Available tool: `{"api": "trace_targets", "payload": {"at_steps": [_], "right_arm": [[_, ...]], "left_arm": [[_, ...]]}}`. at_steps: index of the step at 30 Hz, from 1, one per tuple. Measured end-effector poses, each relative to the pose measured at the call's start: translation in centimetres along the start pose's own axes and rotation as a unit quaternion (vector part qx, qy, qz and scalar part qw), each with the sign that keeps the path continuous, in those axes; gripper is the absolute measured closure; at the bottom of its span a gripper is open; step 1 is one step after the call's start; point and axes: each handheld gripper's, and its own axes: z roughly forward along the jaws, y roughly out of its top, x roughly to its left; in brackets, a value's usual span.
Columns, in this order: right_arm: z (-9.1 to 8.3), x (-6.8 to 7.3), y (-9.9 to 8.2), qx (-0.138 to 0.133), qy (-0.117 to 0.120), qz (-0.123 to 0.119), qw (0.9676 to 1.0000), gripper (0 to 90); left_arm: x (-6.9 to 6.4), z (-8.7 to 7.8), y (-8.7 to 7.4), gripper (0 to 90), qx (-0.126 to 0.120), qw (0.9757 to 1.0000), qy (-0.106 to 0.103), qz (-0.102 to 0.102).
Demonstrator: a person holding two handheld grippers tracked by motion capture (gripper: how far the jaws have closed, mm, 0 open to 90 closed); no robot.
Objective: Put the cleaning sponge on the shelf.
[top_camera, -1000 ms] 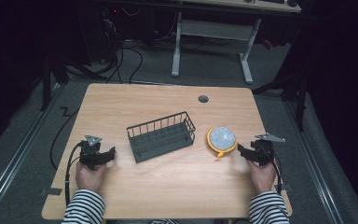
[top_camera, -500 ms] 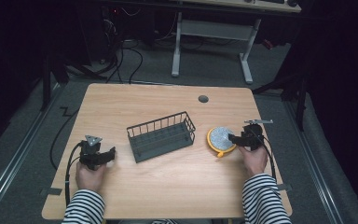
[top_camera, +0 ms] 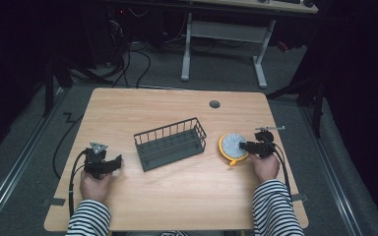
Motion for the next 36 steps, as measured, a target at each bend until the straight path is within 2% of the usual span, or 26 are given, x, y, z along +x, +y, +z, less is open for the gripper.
{"api": "trace_targets", "payload": {"at_steps": [2, 5, 8, 9, 12, 14, 19, 24, 32, 36], "right_arm": [[0.0, 0.0, 0.0, 0.001, 0.001, -0.001, 1.0000, 66.8], [-0.1, 0.0, 0.0, 0.000, 0.000, -0.012, 0.9999, 78.3], [-0.2, 0.2, 0.0, -0.001, -0.001, -0.019, 0.9998, 80.6], [-0.4, 0.0, 0.0, -0.010, 0.009, -0.017, 0.9998, 82.9], [-0.6, 0.0, 0.0, -0.017, 0.013, -0.020, 0.9996, 87.8], [-0.9, 0.0, 0.1, -0.024, 0.019, -0.016, 0.9994, 87.9], [-1.7, 0.1, 0.2, -0.027, 0.021, -0.032, 0.9989, 88.5], [-2.4, 0.1, 0.3, -0.034, 0.026, -0.037, 0.9984, 88.6], [-4.6, 0.1, 0.5, -0.056, 0.031, -0.045, 0.9969, 88.7], [-5.4, 0.4, 1.0, -0.066, 0.032, -0.057, 0.9957, 88.7]], "left_arm": [[0.0, 0.0, 0.0, 26.9, 0.000, 1.0000, 0.000, 0.000], [0.0, 0.0, 0.0, 26.9, 0.000, 1.0000, 0.000, 0.000], [0.0, 0.0, 0.0, 26.9, 0.000, 1.0000, 0.000, 0.000], [0.0, 0.0, 0.0, 26.9, 0.000, 1.0000, 0.000, 0.000], [0.0, 0.0, 0.0, 26.7, 0.000, 1.0000, 0.000, 0.000], [0.0, 0.0, 0.0, 26.7, -0.001, 1.0000, 0.000, 0.000], [0.0, 0.0, 0.0, 26.7, -0.001, 1.0000, 0.000, 0.000], [0.0, 0.0, 0.0, 26.6, -0.001, 1.0000, 0.000, 0.000], [0.0, 0.0, 0.0, 26.5, 0.000, 1.0000, -0.001, 0.000], [0.0, 0.0, 0.0, 26.6, 0.000, 1.0000, -0.001, 0.000]]}}
